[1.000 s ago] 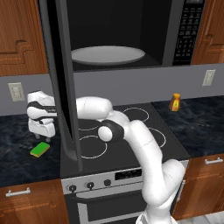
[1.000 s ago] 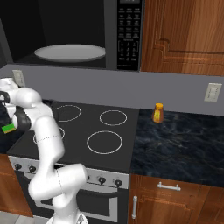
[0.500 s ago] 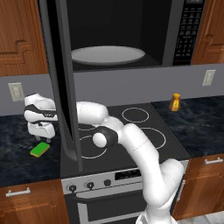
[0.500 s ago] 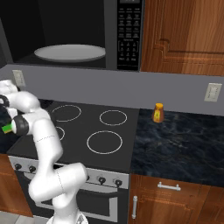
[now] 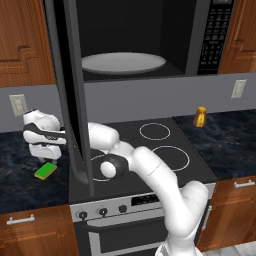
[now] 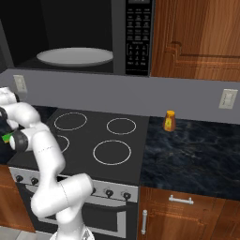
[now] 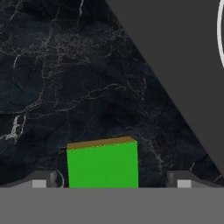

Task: Place the sponge inside the microwave to prepare for sanitizing.

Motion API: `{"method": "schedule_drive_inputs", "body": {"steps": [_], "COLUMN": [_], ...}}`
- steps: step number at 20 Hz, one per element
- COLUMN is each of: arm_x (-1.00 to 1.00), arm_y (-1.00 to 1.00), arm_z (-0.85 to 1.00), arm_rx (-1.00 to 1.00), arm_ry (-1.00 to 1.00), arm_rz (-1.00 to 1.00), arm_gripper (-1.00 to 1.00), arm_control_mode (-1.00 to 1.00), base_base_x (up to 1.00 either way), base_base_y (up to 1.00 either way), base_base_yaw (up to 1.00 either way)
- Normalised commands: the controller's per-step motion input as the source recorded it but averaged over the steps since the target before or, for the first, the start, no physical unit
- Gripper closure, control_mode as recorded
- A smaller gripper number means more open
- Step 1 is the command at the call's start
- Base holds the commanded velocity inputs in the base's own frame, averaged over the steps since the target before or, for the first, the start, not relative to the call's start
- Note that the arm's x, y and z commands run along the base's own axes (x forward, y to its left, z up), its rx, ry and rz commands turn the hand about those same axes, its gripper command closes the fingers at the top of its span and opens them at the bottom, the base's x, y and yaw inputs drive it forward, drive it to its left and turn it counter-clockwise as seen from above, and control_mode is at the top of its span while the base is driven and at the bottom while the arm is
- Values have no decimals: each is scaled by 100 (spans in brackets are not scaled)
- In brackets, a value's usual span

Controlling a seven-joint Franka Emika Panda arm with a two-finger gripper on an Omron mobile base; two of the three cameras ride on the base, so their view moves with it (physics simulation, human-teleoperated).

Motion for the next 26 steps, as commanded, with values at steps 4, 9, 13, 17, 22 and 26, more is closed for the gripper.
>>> {"method": "schedule_drive_inputs", "body": {"steps": [4,9,13,17,22,26], "arm_x": [0,0,0,0,0,-2], "arm_y": [3,0,0,0,0,0], "arm_z": [-3,-22,-16,-14,-18,-31], "arm_rx": [0,0,0,0,0,0], "arm_ry": [0,0,0,0,0,0], "arm_rz": [1,0,0,0,0,0], "arm_gripper": [-100,-100,-100,-100,-100,-100], "arm_control_mode": [-100,-100,-100,-100,-100,-100], "base_base_x": [0,0,0,0,0,0], "base_base_y": [0,0,0,0,0,0], "base_base_yaw": [0,0,0,0,0,0]}}
